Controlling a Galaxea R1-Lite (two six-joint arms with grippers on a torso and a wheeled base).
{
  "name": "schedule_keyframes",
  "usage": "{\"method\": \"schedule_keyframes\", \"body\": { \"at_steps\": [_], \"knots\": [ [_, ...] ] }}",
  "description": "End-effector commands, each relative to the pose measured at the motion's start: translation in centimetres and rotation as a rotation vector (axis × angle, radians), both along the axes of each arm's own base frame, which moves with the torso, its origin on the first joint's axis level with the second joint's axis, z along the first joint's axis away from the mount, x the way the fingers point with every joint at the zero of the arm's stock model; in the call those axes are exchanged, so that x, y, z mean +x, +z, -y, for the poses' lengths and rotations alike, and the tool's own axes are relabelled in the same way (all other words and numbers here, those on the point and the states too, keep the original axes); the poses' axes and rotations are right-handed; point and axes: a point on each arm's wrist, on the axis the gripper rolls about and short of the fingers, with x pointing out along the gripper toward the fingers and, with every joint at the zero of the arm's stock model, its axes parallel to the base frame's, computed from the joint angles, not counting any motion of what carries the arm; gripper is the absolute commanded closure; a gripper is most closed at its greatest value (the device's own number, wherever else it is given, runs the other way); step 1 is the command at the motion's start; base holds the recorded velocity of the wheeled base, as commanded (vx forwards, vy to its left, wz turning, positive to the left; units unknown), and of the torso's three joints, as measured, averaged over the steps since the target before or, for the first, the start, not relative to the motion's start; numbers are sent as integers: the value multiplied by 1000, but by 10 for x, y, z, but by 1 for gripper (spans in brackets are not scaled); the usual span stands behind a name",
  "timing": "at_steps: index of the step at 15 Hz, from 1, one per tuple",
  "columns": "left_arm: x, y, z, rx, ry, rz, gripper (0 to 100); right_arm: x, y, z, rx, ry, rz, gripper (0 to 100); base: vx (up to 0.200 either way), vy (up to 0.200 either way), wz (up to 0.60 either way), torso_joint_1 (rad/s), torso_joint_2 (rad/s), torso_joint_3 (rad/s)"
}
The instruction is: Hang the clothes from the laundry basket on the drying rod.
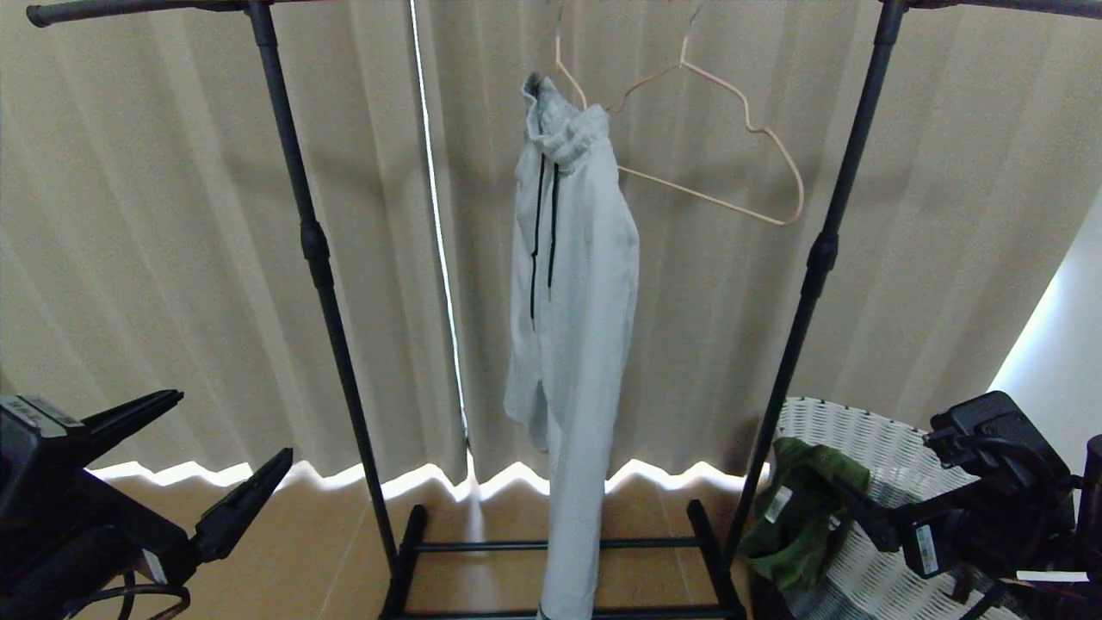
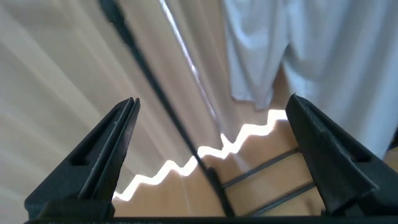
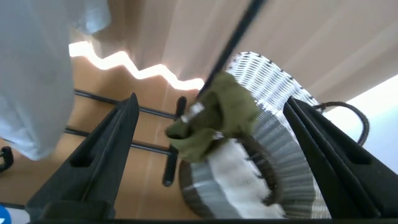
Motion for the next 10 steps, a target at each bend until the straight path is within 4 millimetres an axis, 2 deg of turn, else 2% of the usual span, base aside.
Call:
{"method": "schedule_keyframes", "body": {
  "at_steps": [1, 10],
  "knots": [
    [0, 0, 0, 0, 1, -1, 0, 0, 0, 0, -1, 1, -1, 0, 0, -200, 0, 7, -2, 12],
    [3, 0, 1, -4, -1, -10, 0, 0, -1, 0, -1, 1, -3, 0, 0, 0, 0, 9, 0, 0]
  ]
}}
